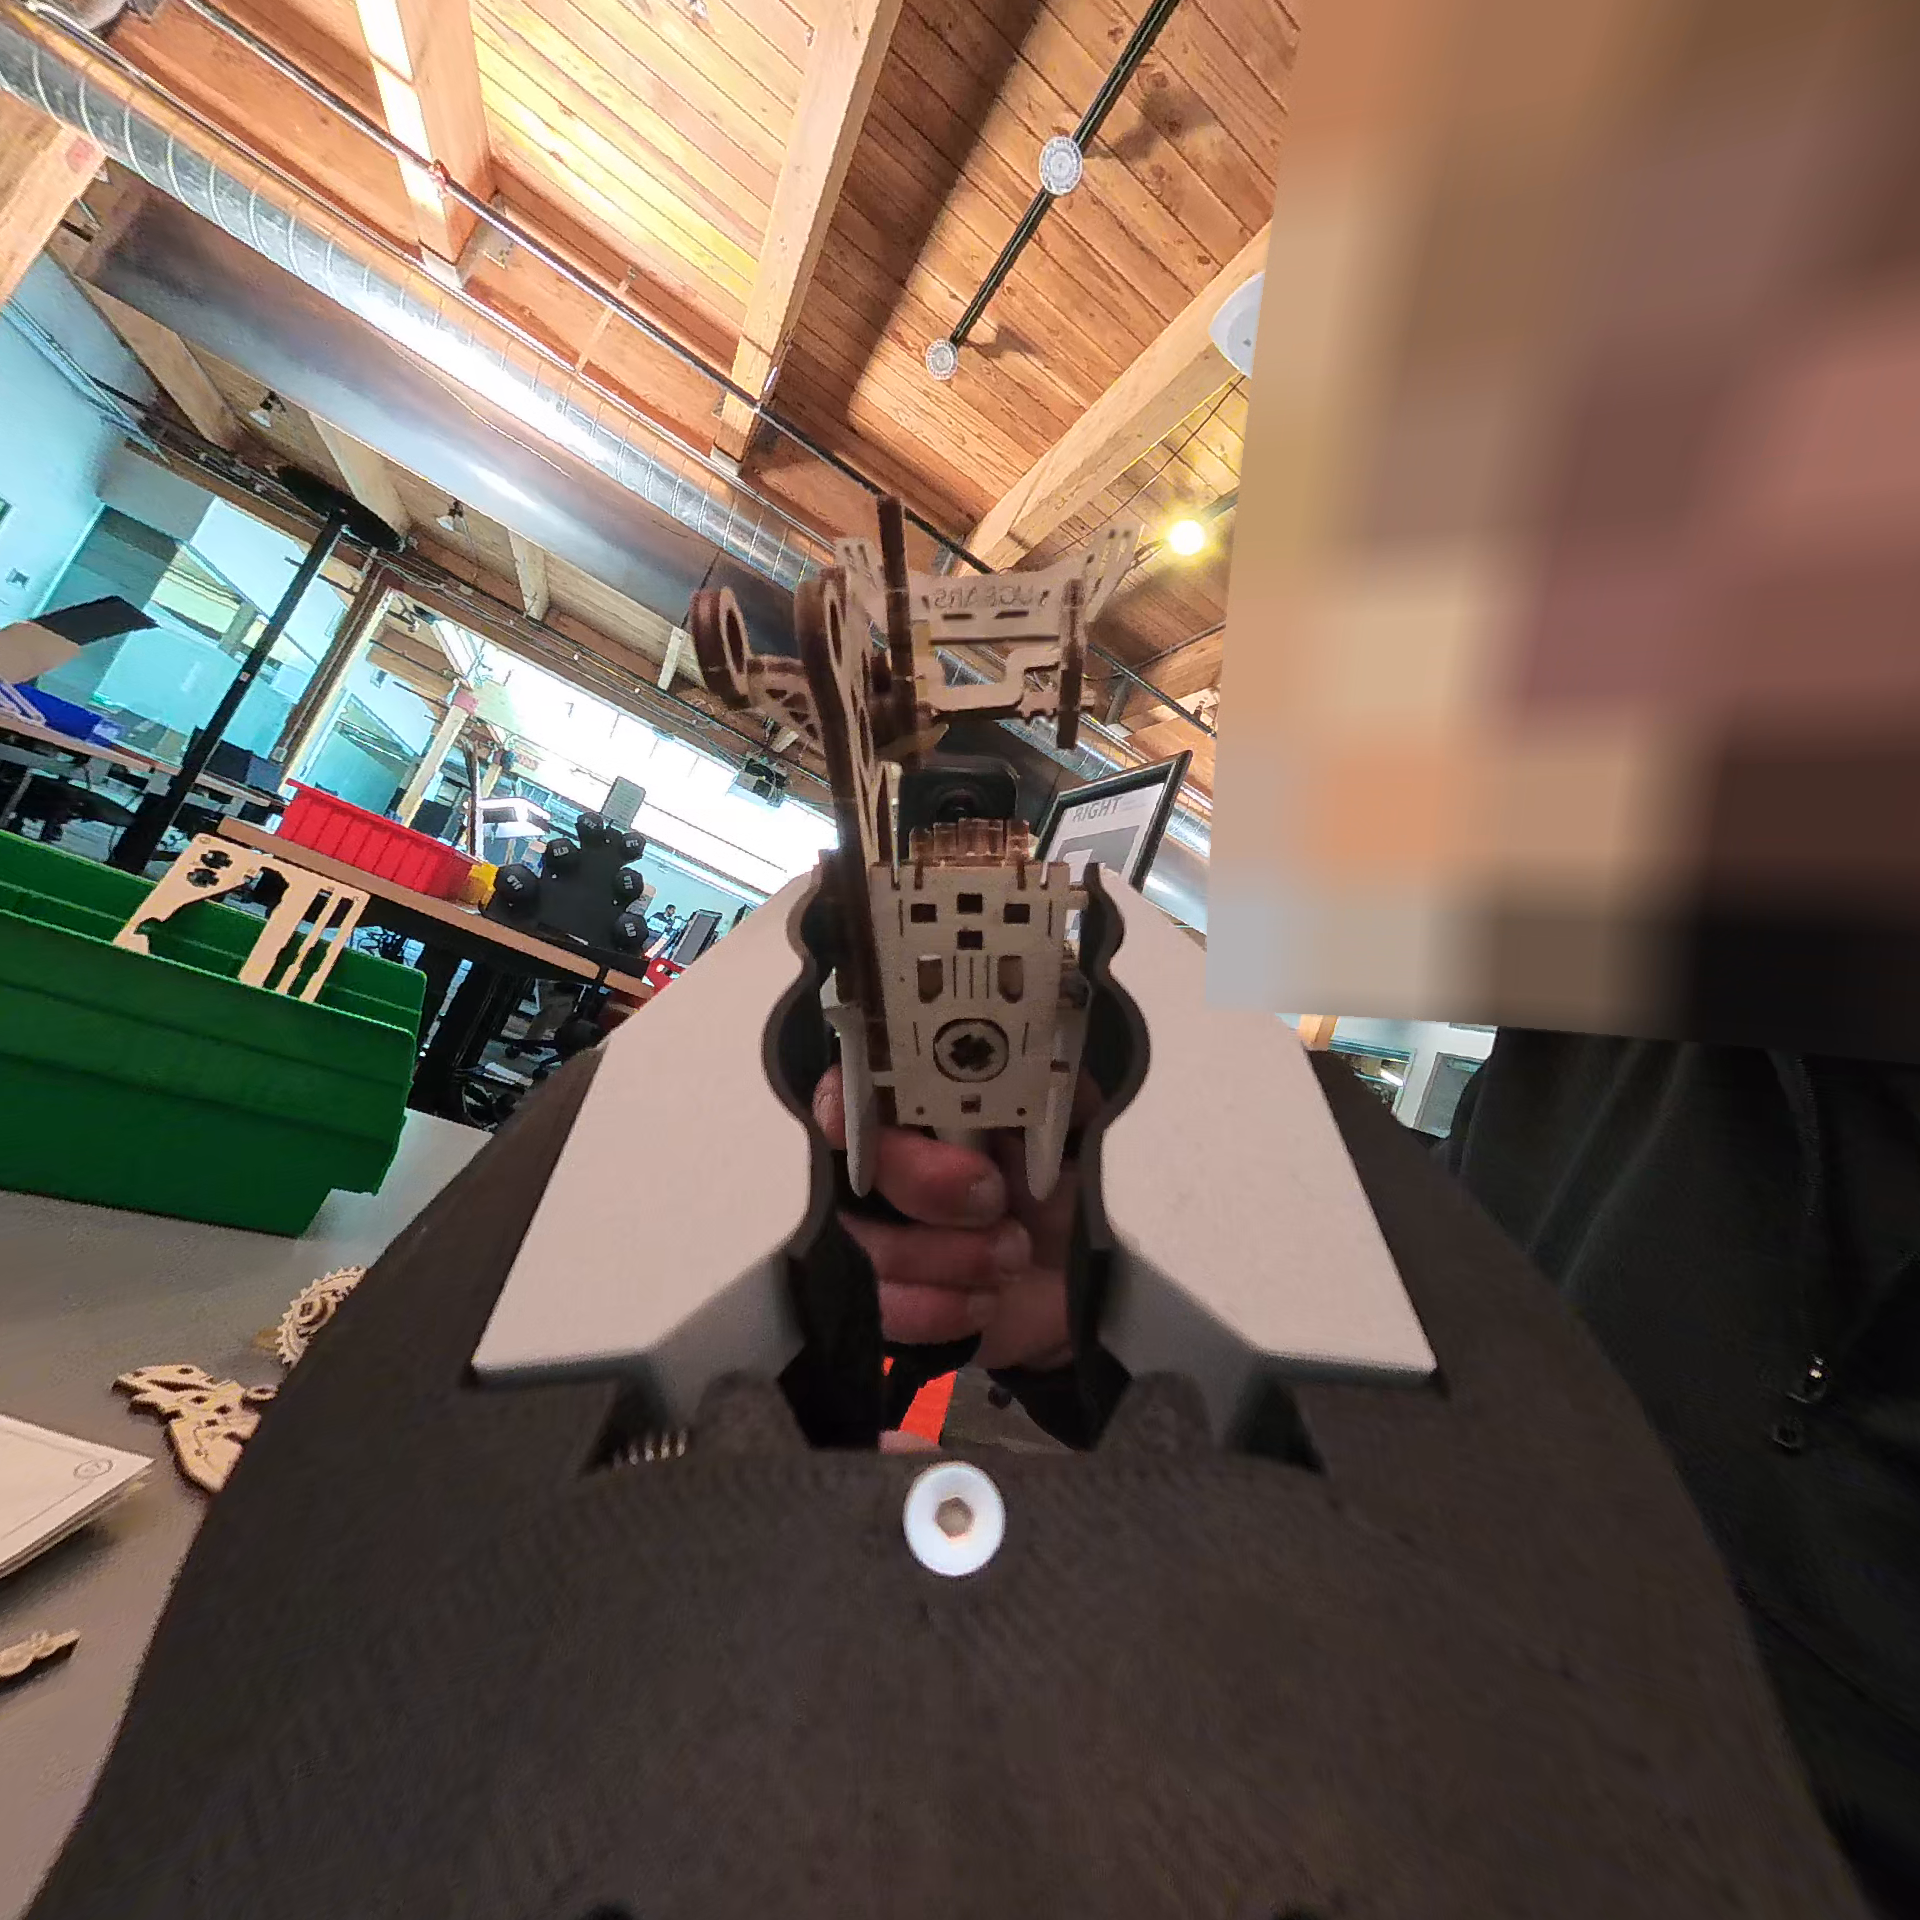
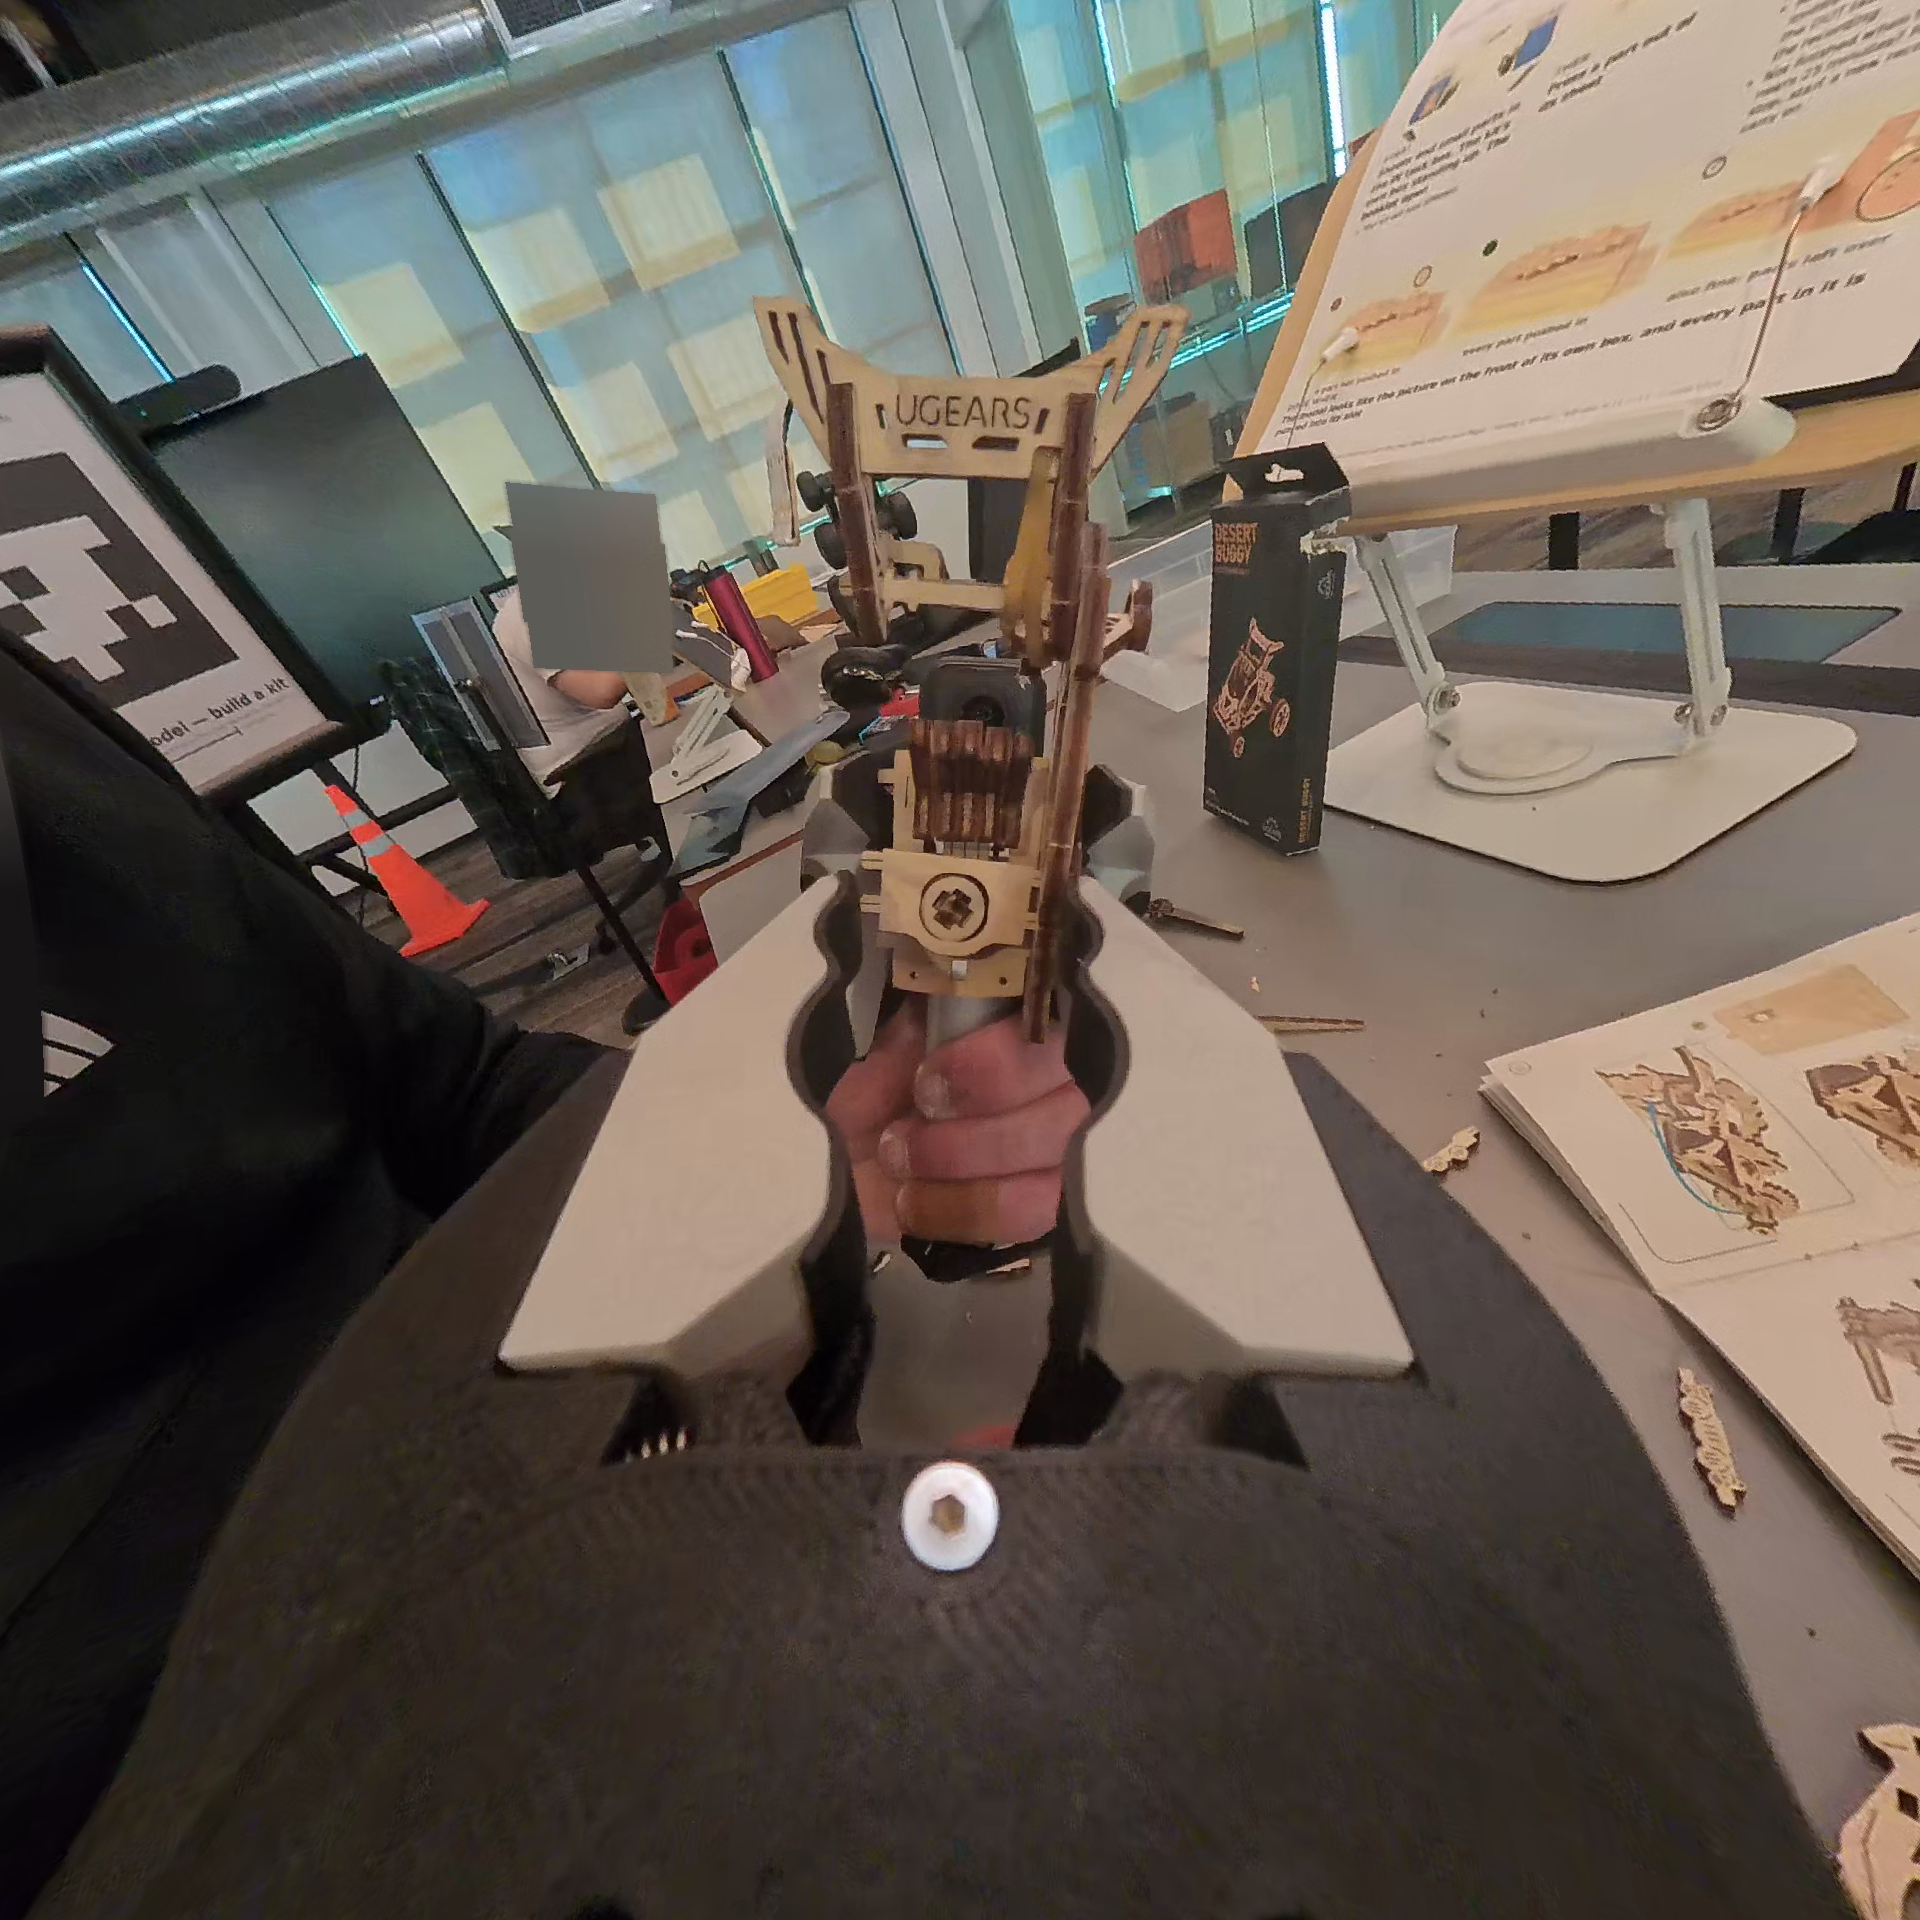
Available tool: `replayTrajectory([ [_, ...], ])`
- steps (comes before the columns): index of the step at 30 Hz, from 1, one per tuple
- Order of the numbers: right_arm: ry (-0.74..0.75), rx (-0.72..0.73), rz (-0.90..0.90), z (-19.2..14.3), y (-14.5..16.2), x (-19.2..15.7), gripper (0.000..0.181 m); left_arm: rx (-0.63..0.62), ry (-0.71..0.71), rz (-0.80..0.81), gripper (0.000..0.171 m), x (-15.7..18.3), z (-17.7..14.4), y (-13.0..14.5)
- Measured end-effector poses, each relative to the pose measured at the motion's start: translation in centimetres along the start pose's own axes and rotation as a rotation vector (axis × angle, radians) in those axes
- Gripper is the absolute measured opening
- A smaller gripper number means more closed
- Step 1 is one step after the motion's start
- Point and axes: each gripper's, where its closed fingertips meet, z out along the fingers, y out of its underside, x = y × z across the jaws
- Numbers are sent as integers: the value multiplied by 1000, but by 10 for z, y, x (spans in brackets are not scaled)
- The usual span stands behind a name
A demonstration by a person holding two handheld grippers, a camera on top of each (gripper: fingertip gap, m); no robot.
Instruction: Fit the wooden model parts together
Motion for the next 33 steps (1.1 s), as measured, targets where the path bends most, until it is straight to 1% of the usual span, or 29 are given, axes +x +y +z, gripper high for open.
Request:
replayTrajectory([
  [13, 21, 11, -3, 1, -1, -3, 34, 6, -13, 3, 46, 2, 0, -1],
  [23, 38, 26, 18, 4, -2, -1, 34, 6, -41, -1, 45, -1, -1, -3],
  [26, 44, 27, 16, 6, -1, 1, 34, 17, -28, -7, 45, -3, -3, -5],
  [28, 22, 8, 54, 11, 1, 2, 35, 30, -32, 16, 45, -3, -5, -9],
  [29, 8, 21, 41, 11, -2, 1, 35, 27, -13, 9, 45, -1, -5, -10],
  [31, 15, 11, 0, 9, -4, 0, 39, 55, -14, 3, 45, -2, -8, -17],
  [33, -23, -8, 30, 9, 0, -1, 53, 60, -7, 1, 45, -1, -9, -19],
])
